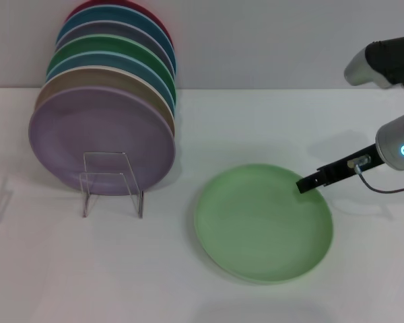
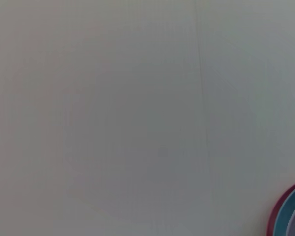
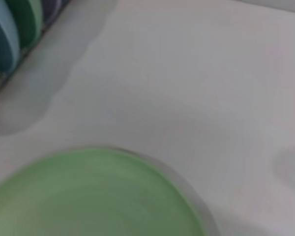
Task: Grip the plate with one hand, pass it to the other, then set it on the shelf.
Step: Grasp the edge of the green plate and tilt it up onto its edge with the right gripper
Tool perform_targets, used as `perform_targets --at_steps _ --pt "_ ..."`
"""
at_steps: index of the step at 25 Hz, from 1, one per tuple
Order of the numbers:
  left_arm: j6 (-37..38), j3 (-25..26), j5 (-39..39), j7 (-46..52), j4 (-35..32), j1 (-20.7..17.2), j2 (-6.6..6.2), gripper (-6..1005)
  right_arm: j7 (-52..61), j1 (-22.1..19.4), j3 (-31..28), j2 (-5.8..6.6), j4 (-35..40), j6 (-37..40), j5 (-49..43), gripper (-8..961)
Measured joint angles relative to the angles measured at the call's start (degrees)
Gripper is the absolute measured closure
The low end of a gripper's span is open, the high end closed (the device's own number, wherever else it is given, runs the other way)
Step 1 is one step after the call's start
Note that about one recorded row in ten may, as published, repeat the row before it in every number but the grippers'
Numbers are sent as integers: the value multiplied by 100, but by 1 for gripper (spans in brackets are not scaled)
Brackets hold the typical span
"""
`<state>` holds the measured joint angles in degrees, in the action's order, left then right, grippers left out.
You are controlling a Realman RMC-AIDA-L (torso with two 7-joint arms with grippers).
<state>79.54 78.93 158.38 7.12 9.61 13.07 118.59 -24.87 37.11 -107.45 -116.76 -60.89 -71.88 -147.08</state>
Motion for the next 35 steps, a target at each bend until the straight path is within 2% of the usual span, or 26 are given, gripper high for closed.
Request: perform_targets --at_steps 4,24,30,35 --pt "0 15 0 -4 -1 3 -2 160 192 38 226 -5 101 146 -177 265" --pt "0 110 0 -35 -13 12 -3 161 383 361 503 -13 559 185 -189 311" --pt "-27 157 0 -43 -4 12 -13 161 381 375 561 -26 576 190 -143 544" --pt "-42 161 0 -44 17 27 -19 161 360 376 560 -56 550 165 -136 785"
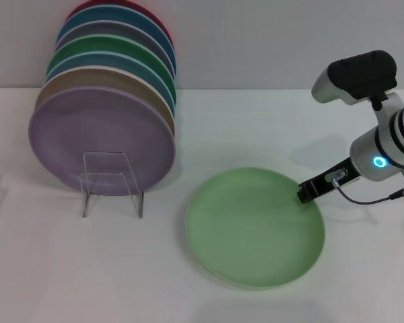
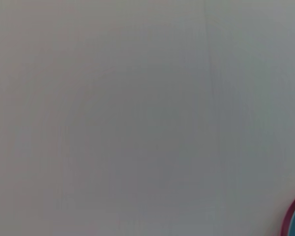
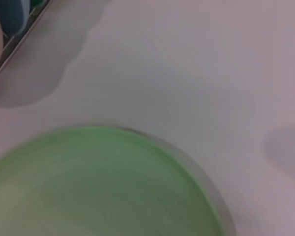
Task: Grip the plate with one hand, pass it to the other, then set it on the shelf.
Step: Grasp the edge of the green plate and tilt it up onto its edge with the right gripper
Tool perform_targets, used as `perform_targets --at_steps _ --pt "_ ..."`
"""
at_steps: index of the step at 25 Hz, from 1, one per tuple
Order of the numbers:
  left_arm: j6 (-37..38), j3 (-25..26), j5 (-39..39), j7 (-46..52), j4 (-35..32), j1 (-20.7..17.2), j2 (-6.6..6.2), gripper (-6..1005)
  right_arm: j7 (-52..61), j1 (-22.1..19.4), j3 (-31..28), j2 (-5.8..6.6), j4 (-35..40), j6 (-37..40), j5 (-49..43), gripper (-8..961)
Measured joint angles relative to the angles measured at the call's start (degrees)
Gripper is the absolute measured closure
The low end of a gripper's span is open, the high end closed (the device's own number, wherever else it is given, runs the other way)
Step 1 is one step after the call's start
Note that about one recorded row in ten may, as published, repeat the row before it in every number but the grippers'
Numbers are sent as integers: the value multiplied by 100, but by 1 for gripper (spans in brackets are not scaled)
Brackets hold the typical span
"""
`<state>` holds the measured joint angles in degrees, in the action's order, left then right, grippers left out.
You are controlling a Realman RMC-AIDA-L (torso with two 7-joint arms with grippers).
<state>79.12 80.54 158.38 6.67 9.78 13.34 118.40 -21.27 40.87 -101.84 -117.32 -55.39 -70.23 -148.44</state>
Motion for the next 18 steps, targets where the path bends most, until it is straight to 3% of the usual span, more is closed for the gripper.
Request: perform_targets --at_steps 4,9,11,18 --pt "-2 -1 0 -4 -22 41 -1 161 -33 -33 -2 -14 -47 33 6 933" --pt "1 55 0 -9 -2 44 -8 161 -48 -123 -14 -44 -286 34 7 933" --pt "19 120 0 -9 13 46 -9 161 -91 -295 -64 -110 -685 35 45 934" --pt "-1 136 0 -9 21 53 -4 161 -126 -619 -98 -142 -1379 -17 299 934"
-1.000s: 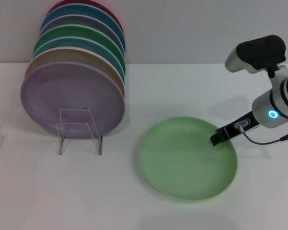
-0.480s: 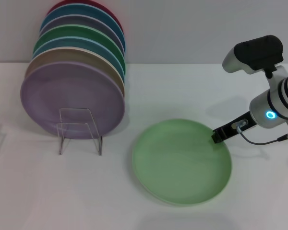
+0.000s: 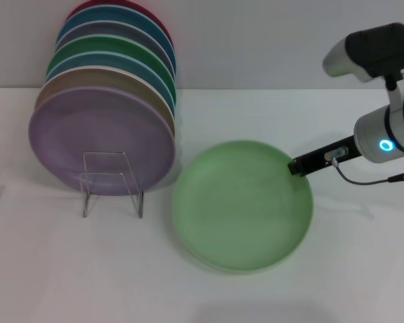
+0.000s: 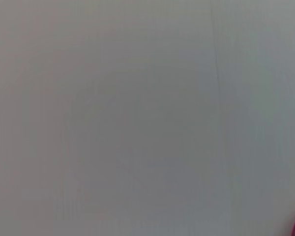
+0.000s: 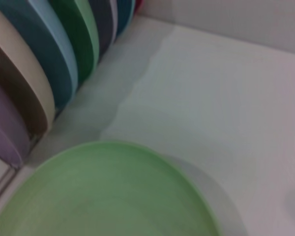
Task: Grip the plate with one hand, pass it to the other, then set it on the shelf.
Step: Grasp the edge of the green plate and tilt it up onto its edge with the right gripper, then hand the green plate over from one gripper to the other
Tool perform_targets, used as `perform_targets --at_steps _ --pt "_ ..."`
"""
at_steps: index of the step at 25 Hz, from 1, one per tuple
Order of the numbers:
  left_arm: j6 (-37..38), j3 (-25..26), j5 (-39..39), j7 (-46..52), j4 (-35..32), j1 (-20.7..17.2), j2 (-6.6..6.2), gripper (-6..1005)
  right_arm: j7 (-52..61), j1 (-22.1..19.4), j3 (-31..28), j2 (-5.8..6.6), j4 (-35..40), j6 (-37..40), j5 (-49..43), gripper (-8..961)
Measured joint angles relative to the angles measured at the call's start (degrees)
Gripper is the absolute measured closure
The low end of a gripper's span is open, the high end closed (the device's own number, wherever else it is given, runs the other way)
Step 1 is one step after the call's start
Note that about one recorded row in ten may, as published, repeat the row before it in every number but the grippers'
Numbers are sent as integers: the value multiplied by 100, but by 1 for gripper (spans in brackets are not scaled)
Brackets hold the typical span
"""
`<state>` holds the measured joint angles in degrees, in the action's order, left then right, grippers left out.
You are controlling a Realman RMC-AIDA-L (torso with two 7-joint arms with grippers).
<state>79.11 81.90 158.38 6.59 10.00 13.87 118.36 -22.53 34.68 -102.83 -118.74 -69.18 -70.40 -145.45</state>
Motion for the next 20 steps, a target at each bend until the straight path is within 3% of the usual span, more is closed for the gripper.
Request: perform_targets --at_steps 7,12,13,15,18,20 --pt "208 -38 41 13 45 -68 10 161 -101 -341 -135 0 -616 -87 215 934" --pt "679 -290 152 371 336 -225 -48 162 -558 -1083 -130 -21 -1645 70 665 934" --pt "712 -332 238 354 512 -283 -63 162 -888 -1503 -51 -31 -2034 490 909 934" --pt "626 -343 448 183 952 -394 -93 162 -1070 -1704 14 -34 -2176 739 1039 933" --pt "-122 -420 708 -395 1997 -541 -157 162 -2115 -2587 421 -48 -2546 1944 1717 933" --pt "-590 -526 710 -681 2511 -631 -203 162 -2396 -2747 520 -58 -2587 2223 1867 933"
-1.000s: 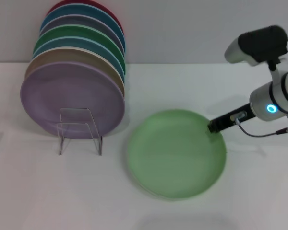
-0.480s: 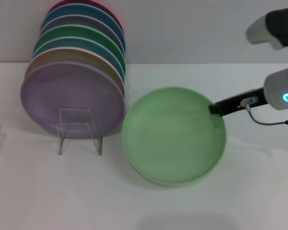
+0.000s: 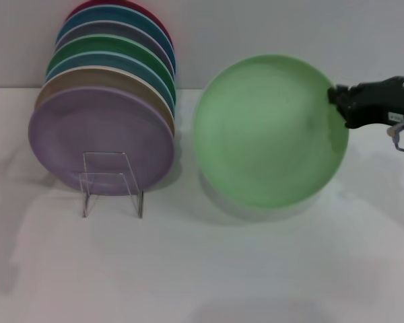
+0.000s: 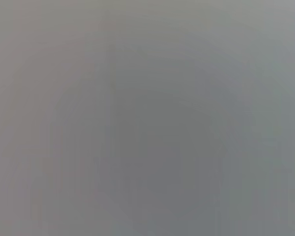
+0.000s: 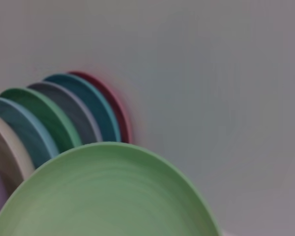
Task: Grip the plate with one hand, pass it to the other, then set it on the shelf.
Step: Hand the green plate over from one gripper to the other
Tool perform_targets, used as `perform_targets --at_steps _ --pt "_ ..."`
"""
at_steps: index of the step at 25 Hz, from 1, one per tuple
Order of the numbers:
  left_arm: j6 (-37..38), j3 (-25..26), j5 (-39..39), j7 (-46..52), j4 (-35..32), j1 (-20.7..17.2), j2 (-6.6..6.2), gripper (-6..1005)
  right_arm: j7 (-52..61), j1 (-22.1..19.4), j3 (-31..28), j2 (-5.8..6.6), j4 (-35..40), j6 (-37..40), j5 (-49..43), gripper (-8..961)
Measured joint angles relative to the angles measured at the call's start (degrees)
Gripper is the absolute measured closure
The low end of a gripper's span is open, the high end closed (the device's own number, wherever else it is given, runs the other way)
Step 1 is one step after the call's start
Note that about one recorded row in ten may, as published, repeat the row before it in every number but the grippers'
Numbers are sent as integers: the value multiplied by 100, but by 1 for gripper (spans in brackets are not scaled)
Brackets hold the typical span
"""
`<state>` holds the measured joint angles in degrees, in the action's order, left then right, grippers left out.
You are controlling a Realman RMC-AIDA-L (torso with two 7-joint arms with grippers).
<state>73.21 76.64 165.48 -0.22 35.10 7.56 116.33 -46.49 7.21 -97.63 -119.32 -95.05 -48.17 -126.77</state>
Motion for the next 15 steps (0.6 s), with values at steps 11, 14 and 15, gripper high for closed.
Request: perform_targets --at_steps 11,14,15 --pt "-5300 -669 11 -2933 4642 -541 -142 162 -1023 -685 745 -23 53 1972 322 934" --pt "-5605 -778 -36 -3686 5155 -654 193 162 -1131 -711 858 -18 104 2280 322 935" --pt "-5695 -888 -131 -3699 5402 -677 199 162 -1155 -715 892 -15 112 2352 322 935"
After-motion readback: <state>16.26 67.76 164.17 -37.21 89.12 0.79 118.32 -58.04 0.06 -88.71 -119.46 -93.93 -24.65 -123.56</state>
